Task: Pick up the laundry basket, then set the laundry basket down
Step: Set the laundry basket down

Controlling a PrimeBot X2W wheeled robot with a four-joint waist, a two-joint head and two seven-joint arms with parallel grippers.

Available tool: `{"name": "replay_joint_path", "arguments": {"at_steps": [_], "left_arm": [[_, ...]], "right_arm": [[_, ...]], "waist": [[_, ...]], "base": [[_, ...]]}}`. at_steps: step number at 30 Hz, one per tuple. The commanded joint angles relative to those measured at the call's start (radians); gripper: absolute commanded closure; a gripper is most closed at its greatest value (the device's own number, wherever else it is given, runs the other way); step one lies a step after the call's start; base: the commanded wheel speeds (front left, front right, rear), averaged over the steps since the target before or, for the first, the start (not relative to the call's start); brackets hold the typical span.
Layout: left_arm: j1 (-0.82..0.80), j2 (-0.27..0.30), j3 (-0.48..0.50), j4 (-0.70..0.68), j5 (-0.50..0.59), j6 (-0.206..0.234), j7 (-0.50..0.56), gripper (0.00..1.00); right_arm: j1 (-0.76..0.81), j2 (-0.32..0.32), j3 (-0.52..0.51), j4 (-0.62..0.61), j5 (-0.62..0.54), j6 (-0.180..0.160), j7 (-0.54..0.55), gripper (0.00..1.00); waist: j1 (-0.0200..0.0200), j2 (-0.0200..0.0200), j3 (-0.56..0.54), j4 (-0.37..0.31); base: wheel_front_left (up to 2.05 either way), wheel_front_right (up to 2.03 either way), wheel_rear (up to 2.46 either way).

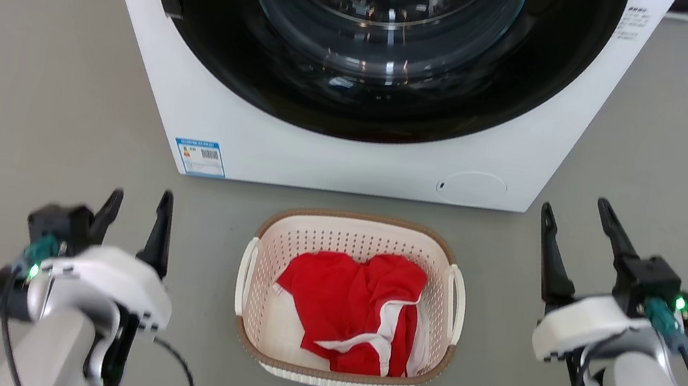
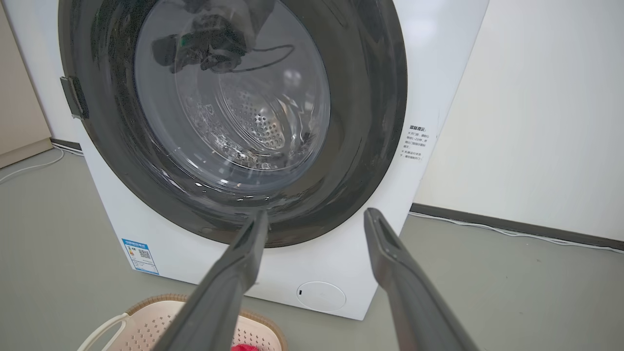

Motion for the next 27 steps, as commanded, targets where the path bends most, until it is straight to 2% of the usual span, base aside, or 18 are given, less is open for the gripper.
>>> {"name": "replay_joint_path", "arguments": {"at_steps": [1, 12, 27], "left_arm": [[0.030, 0.017, 0.057, -0.051, 0.027, -0.004, -0.006, 0.00], [0.192, -0.019, 0.193, -0.147, 0.115, -0.020, -0.006, 0.00], [0.252, -0.071, 0.293, -0.154, 0.178, -0.056, -0.006, 0.00]], "right_arm": [[0.029, 0.005, 0.024, -0.057, 0.021, 0.006, -0.012, 0.00], [0.172, 0.006, -0.006, -0.156, 0.054, 0.006, -0.012, 0.00], [0.255, 0.006, -0.053, -0.172, 0.047, 0.006, -0.012, 0.00]], "waist": [[0.0000, -0.0001, -0.019, -0.003], [0.0000, -0.0001, -0.067, -0.004], [0.0000, -0.0001, -0.130, 0.009]], "base": [[0.00, 0.00, 0.00], [0.00, 0.00, 0.00], [0.00, 0.00, 0.00]]}}
